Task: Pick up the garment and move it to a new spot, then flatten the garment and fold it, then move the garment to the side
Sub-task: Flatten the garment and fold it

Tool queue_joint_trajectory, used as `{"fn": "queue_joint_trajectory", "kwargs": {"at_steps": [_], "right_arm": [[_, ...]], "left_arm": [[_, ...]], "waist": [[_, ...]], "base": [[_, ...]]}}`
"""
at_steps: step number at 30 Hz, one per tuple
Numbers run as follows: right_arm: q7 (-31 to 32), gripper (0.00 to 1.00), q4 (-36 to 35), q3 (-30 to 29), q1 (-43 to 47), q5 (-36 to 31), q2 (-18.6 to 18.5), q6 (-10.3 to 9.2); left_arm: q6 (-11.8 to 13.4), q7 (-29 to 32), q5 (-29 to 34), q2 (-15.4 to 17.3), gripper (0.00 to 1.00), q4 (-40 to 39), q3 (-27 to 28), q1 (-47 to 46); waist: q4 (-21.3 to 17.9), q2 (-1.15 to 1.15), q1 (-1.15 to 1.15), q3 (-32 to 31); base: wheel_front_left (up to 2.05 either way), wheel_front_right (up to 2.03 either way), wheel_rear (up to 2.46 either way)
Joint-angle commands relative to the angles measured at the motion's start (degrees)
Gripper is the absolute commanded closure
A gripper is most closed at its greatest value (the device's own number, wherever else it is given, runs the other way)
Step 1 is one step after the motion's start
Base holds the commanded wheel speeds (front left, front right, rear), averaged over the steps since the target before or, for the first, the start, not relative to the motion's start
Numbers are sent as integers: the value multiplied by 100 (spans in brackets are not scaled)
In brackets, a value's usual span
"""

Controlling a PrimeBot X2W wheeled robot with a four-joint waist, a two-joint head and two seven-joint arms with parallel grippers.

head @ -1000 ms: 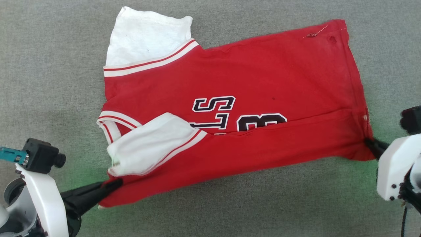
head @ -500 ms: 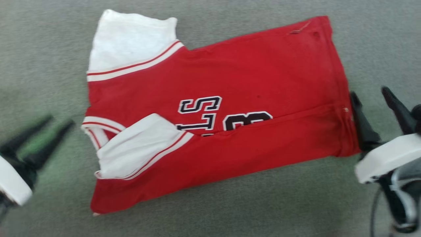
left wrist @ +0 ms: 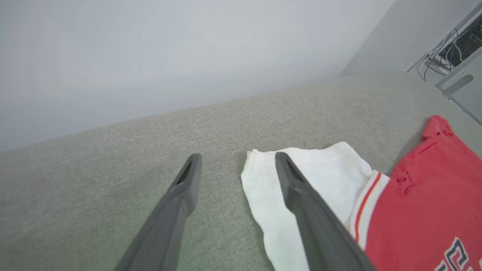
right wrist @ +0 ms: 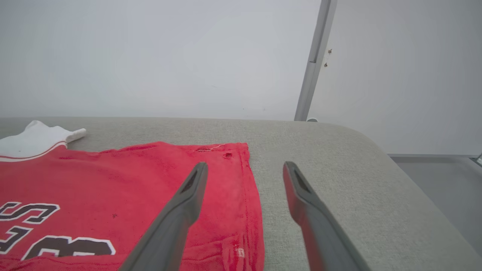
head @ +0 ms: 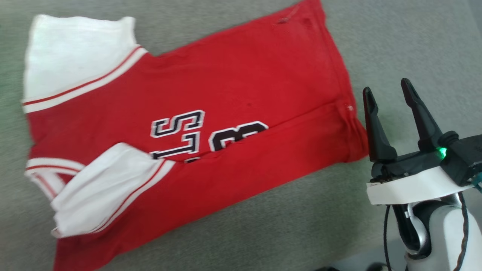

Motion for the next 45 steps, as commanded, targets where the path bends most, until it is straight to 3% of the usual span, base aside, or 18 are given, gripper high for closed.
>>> {"fn": "queue_joint_trajectory", "kwargs": {"at_steps": [1,10,16,17,19,22,29,37,45], "right_arm": [[-88,0,33,52,-16,49,19,-14],[-138,0,218,264,139,263,21,-13],[-124,0,280,474,40,266,18,-13],[-105,0,277,494,-4,258,17,-13],[-17,0,280,565,-133,187,18,-13],[311,0,259,581,-477,88,16,-13],[1950,0,595,444,-1837,-52,17,-13],[4091,0,1933,-15,-3694,-12,-80,-11],[5081,0,2900,-202,-4468,99,-65,-9]], "left_arm": [[14,311,33,-27,0,94,-54,-261],[14,2854,-43,12,0,351,-585,-1390],[15,3507,-32,-48,0,349,-887,-1647],[12,3517,-92,-63,16,337,-896,-1670],[12,3507,-103,-74,100,290,-950,-1698],[10,3448,-99,-68,100,235,-1020,-1765],[10,3310,-66,-216,100,96,-1129,-2001],[10,3054,-73,-510,100,-244,-1361,-2296],[10,2779,-96,-558,100,-440,-1688,-2420]], "waist": [[-242,0,0,190],[-584,0,0,448],[-628,0,0,599],[-617,0,0,615],[-591,0,0,640],[-532,0,0,671],[-250,0,0,837],[249,0,0,1134],[478,0,0,1309]], "base": [[0,0,0],[0,0,0],[0,0,0],[0,0,0],[0,0,0],[0,0,0],[0,0,0],[0,0,0],[0,0,0]]}}
